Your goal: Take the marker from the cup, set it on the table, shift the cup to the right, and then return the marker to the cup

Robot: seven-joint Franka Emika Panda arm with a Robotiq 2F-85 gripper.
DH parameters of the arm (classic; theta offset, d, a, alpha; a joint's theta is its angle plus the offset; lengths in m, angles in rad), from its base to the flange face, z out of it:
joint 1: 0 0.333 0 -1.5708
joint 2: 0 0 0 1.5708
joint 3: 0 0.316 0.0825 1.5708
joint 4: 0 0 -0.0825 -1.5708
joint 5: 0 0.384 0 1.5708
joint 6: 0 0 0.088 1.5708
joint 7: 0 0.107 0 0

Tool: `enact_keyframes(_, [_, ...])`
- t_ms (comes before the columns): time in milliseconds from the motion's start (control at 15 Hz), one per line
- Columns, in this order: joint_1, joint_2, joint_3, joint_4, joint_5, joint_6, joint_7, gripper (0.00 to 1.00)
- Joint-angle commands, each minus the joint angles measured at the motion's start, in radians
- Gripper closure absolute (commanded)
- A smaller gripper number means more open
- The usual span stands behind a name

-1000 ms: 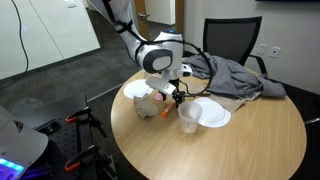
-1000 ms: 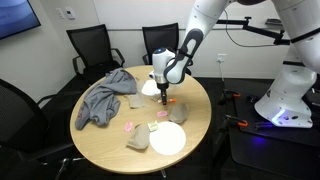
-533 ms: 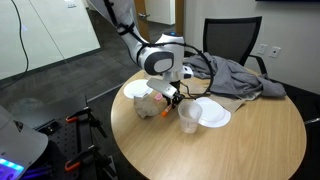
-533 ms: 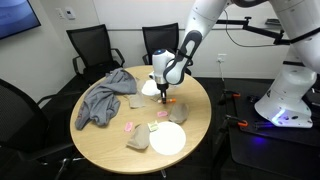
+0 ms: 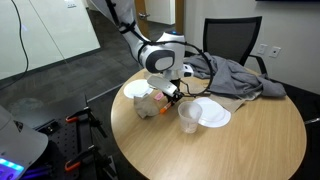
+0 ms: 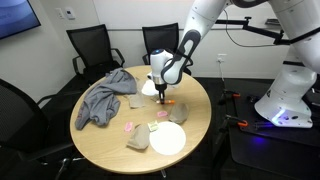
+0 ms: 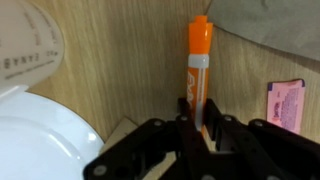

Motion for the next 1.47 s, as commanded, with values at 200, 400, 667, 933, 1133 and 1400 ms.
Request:
enact_keyframes(200, [0.030,-0.125,0.003,-0.029,0.089,-0.063,0.145,0.95])
enact_keyframes(400, [0.058,-0.183,-0.019,-0.034,0.095,-0.065,0.220,0.95])
enact_keyframes(667, [0.079,-0.253,-0.032,-0.020,0.094,-0.134,0.285,0.95])
enact_keyframes(933, [0.080,-0.332,-0.025,-0.008,0.109,-0.291,0.279,0.95])
enact_keyframes(1133, [0.092,-0.381,-0.039,-0.006,0.098,-0.369,0.299,0.95])
enact_keyframes(1400, [0.089,-0.370,-0.038,0.005,0.102,-0.358,0.272,0.80])
